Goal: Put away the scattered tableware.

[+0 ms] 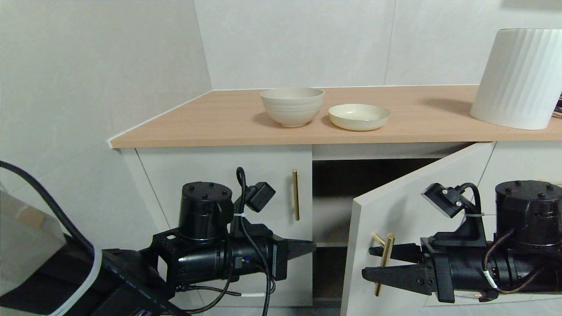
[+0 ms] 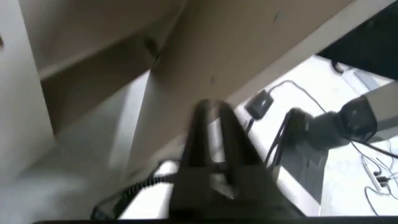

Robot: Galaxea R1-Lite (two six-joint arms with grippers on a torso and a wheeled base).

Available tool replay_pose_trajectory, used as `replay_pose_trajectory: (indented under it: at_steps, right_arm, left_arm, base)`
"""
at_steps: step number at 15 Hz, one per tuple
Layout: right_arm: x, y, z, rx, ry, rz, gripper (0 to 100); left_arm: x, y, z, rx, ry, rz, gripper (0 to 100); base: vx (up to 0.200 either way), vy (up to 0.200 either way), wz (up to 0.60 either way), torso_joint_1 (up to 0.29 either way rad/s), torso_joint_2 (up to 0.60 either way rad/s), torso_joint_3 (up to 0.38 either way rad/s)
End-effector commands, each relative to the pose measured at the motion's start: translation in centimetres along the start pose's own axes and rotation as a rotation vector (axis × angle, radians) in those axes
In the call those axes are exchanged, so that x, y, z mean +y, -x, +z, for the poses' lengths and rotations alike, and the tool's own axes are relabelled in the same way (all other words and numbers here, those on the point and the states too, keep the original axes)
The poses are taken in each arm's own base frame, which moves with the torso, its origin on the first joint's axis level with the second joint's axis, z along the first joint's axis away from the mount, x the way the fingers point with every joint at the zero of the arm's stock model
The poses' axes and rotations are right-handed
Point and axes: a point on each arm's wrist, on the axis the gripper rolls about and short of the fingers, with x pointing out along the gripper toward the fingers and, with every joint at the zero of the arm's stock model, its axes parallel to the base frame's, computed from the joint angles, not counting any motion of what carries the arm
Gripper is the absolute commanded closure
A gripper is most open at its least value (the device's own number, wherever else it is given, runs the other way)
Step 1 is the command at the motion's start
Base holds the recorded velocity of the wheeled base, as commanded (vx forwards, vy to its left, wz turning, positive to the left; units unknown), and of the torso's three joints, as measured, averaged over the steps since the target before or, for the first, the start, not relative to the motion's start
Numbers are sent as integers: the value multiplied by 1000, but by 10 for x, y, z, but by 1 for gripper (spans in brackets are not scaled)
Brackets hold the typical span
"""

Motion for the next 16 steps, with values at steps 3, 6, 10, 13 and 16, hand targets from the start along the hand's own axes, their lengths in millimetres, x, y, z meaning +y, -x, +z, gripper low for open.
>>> replay_pose_trajectory:
  at_steps: [3,6,10,13,16]
  right_arm:
    - [0,0,0,0,0,-1,0]
    - [0,1,-1,1,-1,-1,0]
    - [3,5,-3,-4,45,-5,0]
    - [-3,8,-8,1,136,-50,0]
    - [-7,8,-8,-23,160,-150,0]
  left_arm:
    - [8,-33,9,-75,11,-53,100]
    - [15,-61,11,-108,-17,-84,100]
    - [7,-87,1,-97,-39,-122,100]
    - [3,-89,2,-104,-45,-133,100]
    - [-10,-93,0,-116,-68,-172,100]
  base:
    - [0,0,0,0,0,0]
    - [0,0,0,0,0,0]
    - [0,0,0,0,0,0]
    - [0,0,0,0,0,0]
    - [0,0,0,0,0,0]
